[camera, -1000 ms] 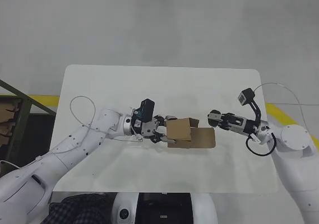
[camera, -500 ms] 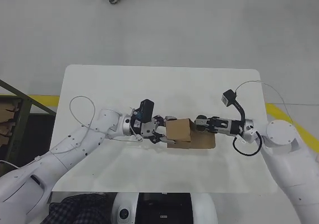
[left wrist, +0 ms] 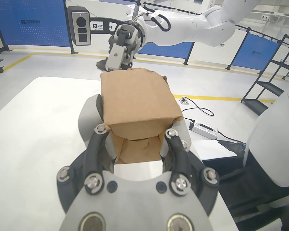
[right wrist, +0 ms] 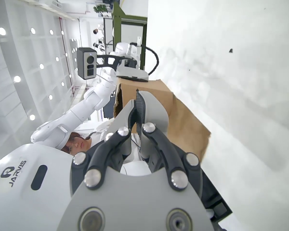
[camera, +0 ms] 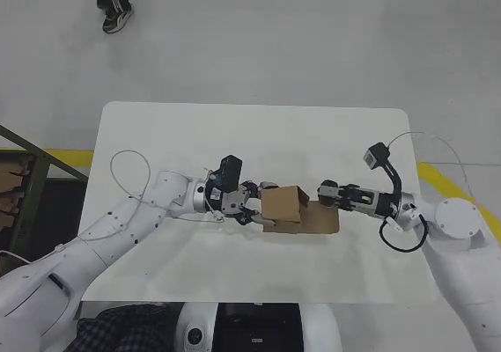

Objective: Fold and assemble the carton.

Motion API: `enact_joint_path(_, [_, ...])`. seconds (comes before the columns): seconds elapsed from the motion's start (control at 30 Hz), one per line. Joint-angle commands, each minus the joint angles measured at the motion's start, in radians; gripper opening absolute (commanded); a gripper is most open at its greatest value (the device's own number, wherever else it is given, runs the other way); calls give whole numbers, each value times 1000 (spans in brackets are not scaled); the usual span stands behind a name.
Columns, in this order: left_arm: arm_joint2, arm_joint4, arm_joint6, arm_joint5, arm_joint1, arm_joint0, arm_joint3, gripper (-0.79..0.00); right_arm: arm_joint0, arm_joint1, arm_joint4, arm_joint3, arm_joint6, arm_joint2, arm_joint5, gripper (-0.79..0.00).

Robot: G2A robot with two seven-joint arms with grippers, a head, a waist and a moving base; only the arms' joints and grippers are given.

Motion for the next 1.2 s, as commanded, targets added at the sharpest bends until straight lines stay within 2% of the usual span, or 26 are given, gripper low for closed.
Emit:
enact_joint_path(0.0, [2, 3, 4, 0, 0, -1, 4, -446, -39, 7, 15, -1, -20, 59, -3, -785])
enact_joint_path(0.17, [-1, 5, 18, 0, 0, -2, 10, -453, -107, 16, 20, 32, -65, 127, 46, -785])
enact_joint_path(0.3, [-9, 13, 28, 0, 2, -4, 10, -453, -103, 11, 25, 74, -41, 71, 82, -785])
enact_joint_path(0.6, [-22, 20, 34, 0, 2, -2, 9, -453, -21, -14, 90, 158, 34, -71, 38, -785])
enact_joint_path(0.8, [-28, 12, 9, 0, -5, -2, 22, -453, 0, -17, 123, 170, 95, -89, 9, -785])
enact_joint_path(1.17, [-14, 17, -53, 0, -27, -10, 41, -459, 27, -19, 108, 137, 115, -111, 3, -785])
